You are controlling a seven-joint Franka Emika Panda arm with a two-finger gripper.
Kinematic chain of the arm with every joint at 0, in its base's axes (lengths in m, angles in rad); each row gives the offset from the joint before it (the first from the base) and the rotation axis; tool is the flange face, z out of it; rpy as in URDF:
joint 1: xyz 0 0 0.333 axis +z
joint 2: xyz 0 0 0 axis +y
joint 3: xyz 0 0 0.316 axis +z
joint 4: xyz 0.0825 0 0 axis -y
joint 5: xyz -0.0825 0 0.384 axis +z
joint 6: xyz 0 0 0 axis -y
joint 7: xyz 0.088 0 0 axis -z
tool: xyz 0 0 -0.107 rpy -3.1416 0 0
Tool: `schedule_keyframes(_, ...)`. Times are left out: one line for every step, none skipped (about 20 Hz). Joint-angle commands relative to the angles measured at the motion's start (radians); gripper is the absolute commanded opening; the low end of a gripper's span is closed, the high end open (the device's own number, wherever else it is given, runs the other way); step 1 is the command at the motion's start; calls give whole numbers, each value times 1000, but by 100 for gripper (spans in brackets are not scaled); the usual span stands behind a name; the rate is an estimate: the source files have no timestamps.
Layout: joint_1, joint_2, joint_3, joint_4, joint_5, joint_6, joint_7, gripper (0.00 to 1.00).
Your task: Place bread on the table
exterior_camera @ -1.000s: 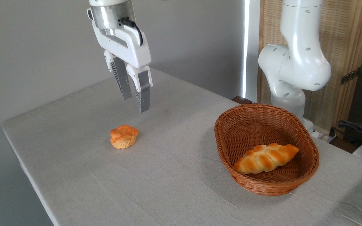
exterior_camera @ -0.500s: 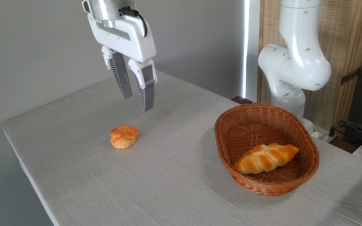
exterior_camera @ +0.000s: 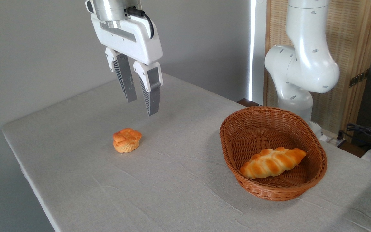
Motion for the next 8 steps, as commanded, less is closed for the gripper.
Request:
schedule_keyframes(38, 9, -38, 23, 7, -28, 4, 100)
schedule_keyframes(36, 9, -38, 23, 7, -27, 5, 100)
schedule_keyframes(36, 9, -38, 23, 7, -28, 8, 100)
schedule_keyframes(36, 6, -35, 23, 7, -28, 8, 100)
schedule_keyframes(36, 6, -33, 23, 7, -28, 4, 100)
schedule_keyframes(36, 6, -32, 23, 8, -28, -1, 100)
schedule_keyframes(36, 6, -30, 23, 8, -28, -1, 100)
schedule_keyframes(36, 5, -27, 23, 8, -28, -1, 100)
